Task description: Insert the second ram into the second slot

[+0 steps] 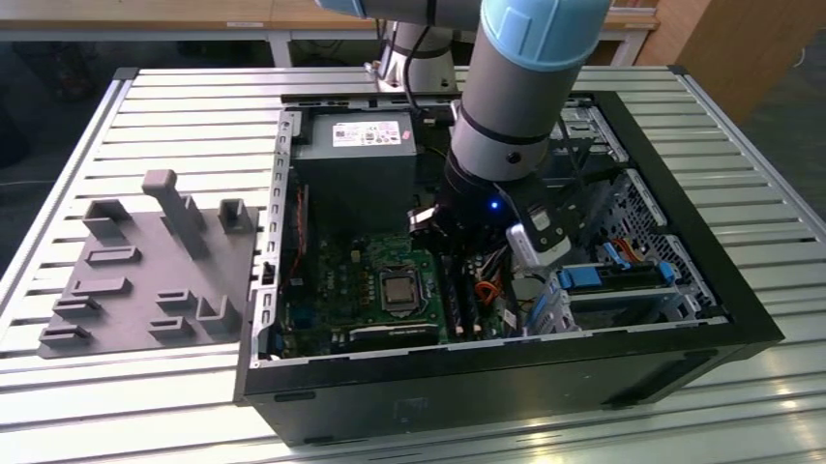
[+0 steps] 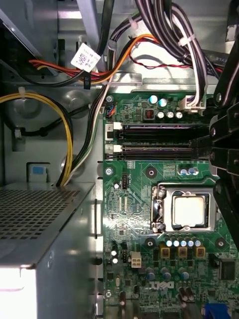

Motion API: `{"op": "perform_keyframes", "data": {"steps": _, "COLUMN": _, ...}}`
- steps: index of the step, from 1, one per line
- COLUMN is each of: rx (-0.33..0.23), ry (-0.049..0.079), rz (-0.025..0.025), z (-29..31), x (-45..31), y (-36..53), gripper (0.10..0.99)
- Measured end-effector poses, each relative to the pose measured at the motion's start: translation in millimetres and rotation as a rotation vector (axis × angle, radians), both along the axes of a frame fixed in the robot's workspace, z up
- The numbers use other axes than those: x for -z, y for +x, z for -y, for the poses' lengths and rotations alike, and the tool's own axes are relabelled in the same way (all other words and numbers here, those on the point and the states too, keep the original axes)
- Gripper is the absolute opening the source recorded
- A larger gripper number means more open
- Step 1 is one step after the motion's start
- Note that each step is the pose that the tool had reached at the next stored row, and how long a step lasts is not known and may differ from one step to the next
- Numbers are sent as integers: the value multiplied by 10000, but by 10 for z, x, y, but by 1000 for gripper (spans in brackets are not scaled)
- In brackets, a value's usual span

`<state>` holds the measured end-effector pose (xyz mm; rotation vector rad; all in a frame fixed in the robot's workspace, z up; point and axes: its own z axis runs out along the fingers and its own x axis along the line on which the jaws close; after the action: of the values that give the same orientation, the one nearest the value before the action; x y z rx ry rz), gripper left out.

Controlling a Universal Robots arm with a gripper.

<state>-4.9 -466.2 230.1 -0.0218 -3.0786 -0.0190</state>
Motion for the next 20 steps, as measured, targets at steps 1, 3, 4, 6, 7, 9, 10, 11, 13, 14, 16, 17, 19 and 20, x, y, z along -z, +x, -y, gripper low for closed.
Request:
{"op": "perform_keyframes", "data": {"steps": 1, "rx": 1, "ry": 1, "rz": 0, "z": 0, "x": -7, "y": 0, "gripper": 106}}
{"op": "perform_keyframes", "data": {"steps": 3, "rx": 0, "ry": 0, "rz": 0, "z": 0, "x": -21, "y": 0, "gripper": 106}}
{"op": "perform_keyframes", "data": {"steps": 4, "rx": 0, "ry": 2, "rz": 0, "z": 0, "x": -22, "y": 0, "gripper": 106}}
{"op": "perform_keyframes", "data": {"steps": 6, "rx": 0, "ry": 1, "rz": 0, "z": 0, "x": -29, "y": 0, "gripper": 106}}
{"op": "perform_keyframes", "data": {"steps": 7, "rx": 0, "ry": 2, "rz": 0, "z": 0, "x": -32, "y": 0, "gripper": 106}}
{"op": "perform_keyframes", "data": {"steps": 9, "rx": 0, "ry": 3, "rz": -1, "z": 0, "x": -38, "y": 0, "gripper": 106}}
{"op": "perform_keyframes", "data": {"steps": 10, "rx": 0, "ry": 2, "rz": -1, "z": 0, "x": -41, "y": 0, "gripper": 106}}
{"op": "perform_keyframes", "data": {"steps": 11, "rx": 0, "ry": 0, "rz": -2, "z": 0, "x": -46, "y": 0, "gripper": 106}}
{"op": "perform_keyframes", "data": {"steps": 13, "rx": 0, "ry": 2, "rz": -1, "z": 0, "x": -55, "y": 0, "gripper": 106}}
{"op": "perform_keyframes", "data": {"steps": 14, "rx": 0, "ry": 2, "rz": -1, "z": 0, "x": -59, "y": 0, "gripper": 106}}
{"op": "perform_keyframes", "data": {"steps": 16, "rx": 0, "ry": 1, "rz": -2, "z": 0, "x": -69, "y": 0, "gripper": 106}}
{"op": "perform_keyframes", "data": {"steps": 17, "rx": 0, "ry": 1, "rz": -1, "z": 0, "x": -75, "y": 0, "gripper": 106}}
{"op": "perform_keyframes", "data": {"steps": 19, "rx": 0, "ry": 3, "rz": -1, "z": 0, "x": -82, "y": 0, "gripper": 106}}
{"op": "perform_keyframes", "data": {"steps": 20, "rx": 0, "ry": 3, "rz": -1, "z": 0, "x": -89, "y": 0, "gripper": 106}}
